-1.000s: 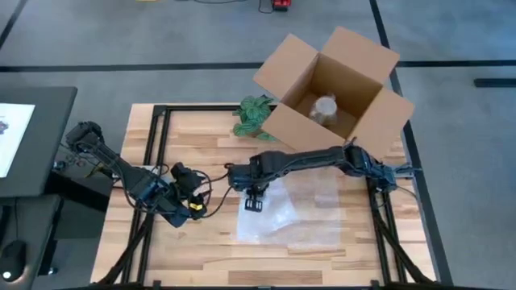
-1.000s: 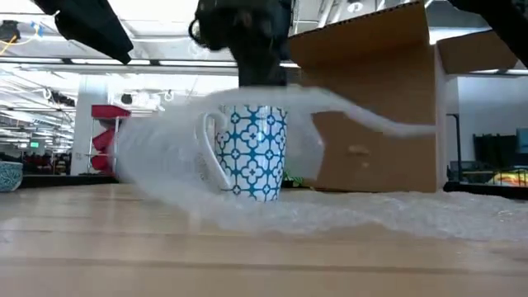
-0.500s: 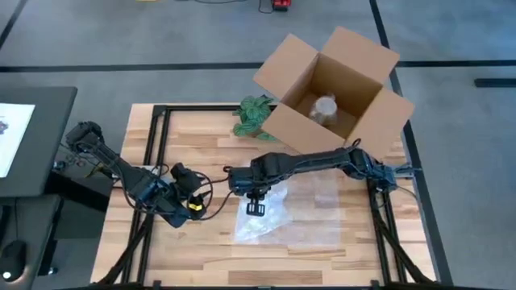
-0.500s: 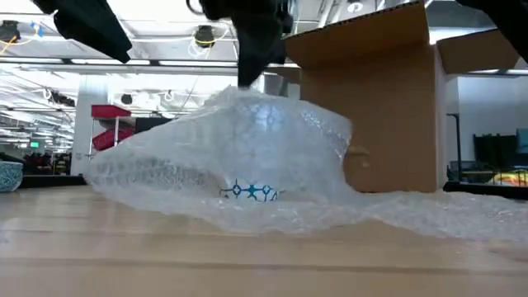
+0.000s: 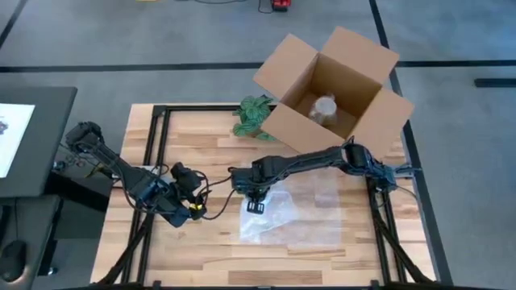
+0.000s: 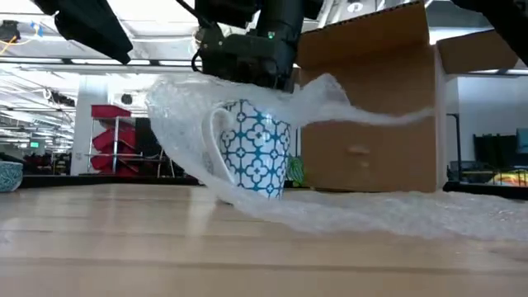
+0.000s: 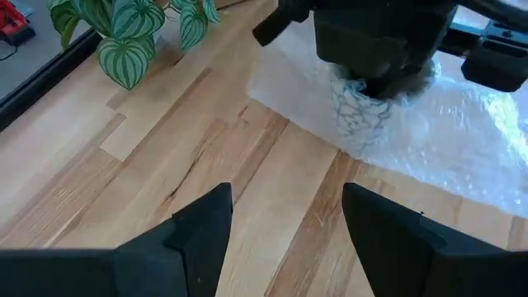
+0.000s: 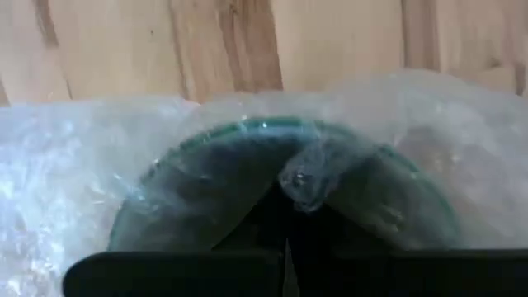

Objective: Wrap mug
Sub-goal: Wrap the blue mug

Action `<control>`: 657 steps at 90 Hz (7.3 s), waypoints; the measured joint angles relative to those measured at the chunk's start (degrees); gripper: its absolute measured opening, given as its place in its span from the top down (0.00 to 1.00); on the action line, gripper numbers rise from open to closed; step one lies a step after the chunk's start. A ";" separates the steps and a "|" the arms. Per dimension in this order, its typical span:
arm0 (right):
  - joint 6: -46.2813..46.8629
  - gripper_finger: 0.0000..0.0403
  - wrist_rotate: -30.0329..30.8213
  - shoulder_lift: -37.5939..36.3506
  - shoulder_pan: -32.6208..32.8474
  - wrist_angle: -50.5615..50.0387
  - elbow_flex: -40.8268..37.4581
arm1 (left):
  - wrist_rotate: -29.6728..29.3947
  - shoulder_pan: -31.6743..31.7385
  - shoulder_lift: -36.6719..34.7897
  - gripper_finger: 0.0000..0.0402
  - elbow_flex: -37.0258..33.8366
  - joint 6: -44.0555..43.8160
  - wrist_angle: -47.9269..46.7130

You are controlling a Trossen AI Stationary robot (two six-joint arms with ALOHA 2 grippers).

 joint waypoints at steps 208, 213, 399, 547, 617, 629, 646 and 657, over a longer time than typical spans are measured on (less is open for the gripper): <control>-0.26 1.00 1.98 0.12 2.19 -19.66 21.43 | 0.00 -0.07 0.00 0.47 0.00 -0.05 0.02; -0.30 1.00 1.96 0.79 2.49 -19.62 21.45 | 0.00 -0.07 0.00 0.47 0.00 -0.05 0.03; -0.24 1.00 1.45 12.40 0.36 -20.90 21.59 | 2.84 0.04 7.84 0.47 -0.07 8.54 7.64; -3.64 1.00 0.22 7.99 0.96 -18.05 20.39 | 2.92 0.04 7.87 0.47 -0.08 7.45 6.43; -6.48 1.00 1.09 7.51 0.91 -19.46 23.38 | 2.41 0.07 7.85 0.47 -0.11 7.16 6.54; -6.98 1.00 3.27 4.82 1.90 -21.27 23.57 | 2.50 0.04 7.85 0.47 -0.09 7.17 6.59; -6.27 1.00 5.98 -1.02 4.62 -24.47 23.76 | 2.56 0.07 7.85 0.47 -0.09 7.12 6.47; -6.29 1.00 7.27 -3.92 8.99 -27.01 23.78 | 2.58 0.04 7.85 0.47 -0.09 7.08 6.43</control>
